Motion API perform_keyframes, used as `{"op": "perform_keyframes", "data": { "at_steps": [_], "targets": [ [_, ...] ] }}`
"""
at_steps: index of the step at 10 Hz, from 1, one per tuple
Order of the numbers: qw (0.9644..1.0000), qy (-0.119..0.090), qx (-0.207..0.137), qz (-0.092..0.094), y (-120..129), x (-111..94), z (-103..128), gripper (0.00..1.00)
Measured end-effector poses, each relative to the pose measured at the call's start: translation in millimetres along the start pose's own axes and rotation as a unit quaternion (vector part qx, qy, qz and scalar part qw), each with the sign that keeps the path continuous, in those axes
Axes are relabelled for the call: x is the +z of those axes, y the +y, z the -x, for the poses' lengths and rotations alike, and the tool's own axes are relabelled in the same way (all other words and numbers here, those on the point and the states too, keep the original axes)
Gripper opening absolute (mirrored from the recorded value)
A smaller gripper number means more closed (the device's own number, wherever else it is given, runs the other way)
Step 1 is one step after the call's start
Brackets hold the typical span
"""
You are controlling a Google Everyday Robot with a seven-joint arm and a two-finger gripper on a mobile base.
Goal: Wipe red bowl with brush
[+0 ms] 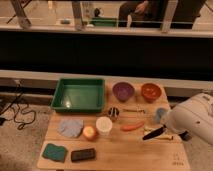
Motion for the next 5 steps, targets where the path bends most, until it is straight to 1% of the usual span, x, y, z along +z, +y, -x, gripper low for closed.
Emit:
{"op": "perform_keyframes", "data": {
  "at_steps": [2,5],
  "targets": [
    [1.0000,-0.002,-0.007,0.004,5,1,5,0.00],
    [0.9997,-0.005,-0.016,0.018,15,10,11,0.00]
  ]
}}
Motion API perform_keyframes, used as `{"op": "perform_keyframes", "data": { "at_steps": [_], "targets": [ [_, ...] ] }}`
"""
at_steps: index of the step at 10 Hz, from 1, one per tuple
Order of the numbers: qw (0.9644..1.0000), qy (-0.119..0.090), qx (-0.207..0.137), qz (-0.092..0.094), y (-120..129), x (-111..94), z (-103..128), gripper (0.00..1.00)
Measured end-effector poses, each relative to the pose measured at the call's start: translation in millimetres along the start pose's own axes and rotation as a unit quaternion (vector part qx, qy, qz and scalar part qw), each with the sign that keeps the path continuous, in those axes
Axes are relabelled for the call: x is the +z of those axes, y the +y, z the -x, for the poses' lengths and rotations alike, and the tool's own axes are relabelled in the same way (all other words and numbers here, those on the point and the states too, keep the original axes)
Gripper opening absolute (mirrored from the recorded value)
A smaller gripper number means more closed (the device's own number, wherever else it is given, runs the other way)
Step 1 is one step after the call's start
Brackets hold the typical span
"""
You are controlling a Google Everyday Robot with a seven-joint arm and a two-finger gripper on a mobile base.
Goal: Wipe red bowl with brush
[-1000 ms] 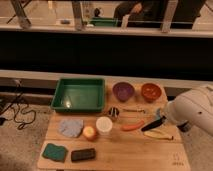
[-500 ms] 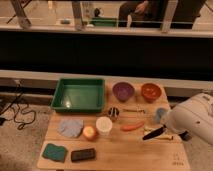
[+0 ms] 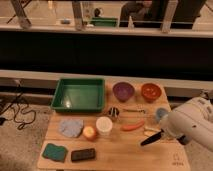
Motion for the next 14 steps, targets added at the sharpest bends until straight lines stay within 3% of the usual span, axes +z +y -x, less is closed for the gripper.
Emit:
{"op": "perform_keyframes", "data": {
  "at_steps": [6,14],
  "targets": [
    [0.9996,0.003,-0.009,0.027,24,20,-2,0.00],
    [0.9978,0.007,-0.033,0.056,30,48,-2,0.00]
  ]
}}
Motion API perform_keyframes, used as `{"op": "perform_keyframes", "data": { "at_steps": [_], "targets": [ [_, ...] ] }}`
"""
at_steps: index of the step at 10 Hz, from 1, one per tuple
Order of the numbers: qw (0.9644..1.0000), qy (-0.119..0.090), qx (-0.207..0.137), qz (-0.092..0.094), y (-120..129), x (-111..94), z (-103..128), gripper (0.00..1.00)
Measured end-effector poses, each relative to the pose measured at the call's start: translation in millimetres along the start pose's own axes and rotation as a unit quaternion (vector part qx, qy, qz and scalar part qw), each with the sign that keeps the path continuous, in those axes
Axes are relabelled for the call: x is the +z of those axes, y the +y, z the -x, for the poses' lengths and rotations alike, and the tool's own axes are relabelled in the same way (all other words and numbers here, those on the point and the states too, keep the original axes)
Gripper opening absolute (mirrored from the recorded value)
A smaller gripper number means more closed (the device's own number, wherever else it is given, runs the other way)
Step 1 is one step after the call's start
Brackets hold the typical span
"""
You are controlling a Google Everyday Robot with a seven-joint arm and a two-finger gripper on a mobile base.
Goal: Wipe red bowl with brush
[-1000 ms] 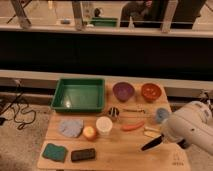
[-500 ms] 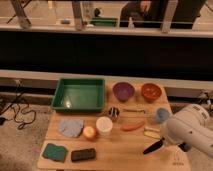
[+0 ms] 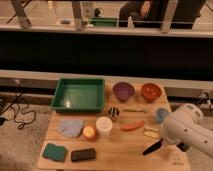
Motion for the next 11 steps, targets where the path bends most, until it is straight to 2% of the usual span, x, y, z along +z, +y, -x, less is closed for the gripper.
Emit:
{"op": "perform_keyframes", "data": {
  "at_steps": [5,8,9,11],
  "targets": [
    [0.9998,-0.001,-0.016,0.014,5.7,10.1,5.3,0.00],
    [0.9997,-0.001,-0.019,0.015,5.7,11.2,6.8,0.03],
    [0.9997,-0.001,-0.020,0.015,5.6,11.2,7.0,0.09],
    [0.9997,-0.001,-0.020,0.015,5.6,11.2,6.9,0.31]
  ]
}}
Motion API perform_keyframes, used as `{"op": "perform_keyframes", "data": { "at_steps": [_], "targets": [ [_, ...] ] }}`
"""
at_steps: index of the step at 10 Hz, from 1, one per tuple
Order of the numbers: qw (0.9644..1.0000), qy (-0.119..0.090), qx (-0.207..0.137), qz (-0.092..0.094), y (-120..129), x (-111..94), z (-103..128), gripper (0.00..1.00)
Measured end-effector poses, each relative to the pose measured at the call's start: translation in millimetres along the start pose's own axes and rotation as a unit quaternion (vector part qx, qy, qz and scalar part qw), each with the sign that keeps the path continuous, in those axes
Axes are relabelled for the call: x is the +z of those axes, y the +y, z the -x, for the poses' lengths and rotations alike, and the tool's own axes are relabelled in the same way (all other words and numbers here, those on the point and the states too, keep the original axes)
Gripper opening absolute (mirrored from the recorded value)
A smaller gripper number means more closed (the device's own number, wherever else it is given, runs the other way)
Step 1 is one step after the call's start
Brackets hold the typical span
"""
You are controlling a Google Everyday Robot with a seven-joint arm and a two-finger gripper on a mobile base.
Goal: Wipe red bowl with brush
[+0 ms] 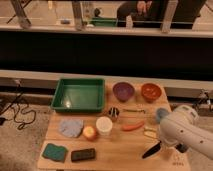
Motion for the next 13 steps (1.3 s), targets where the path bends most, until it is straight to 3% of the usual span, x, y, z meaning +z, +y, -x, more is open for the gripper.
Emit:
{"op": "perform_keyframes", "data": {
  "at_steps": [4,13],
  "targets": [
    [1.0000,0.000,0.000,0.000,0.2,0.0,-0.1,0.69],
    [1.0000,-0.001,0.000,0.001,0.7,0.8,0.2,0.72]
  ]
}}
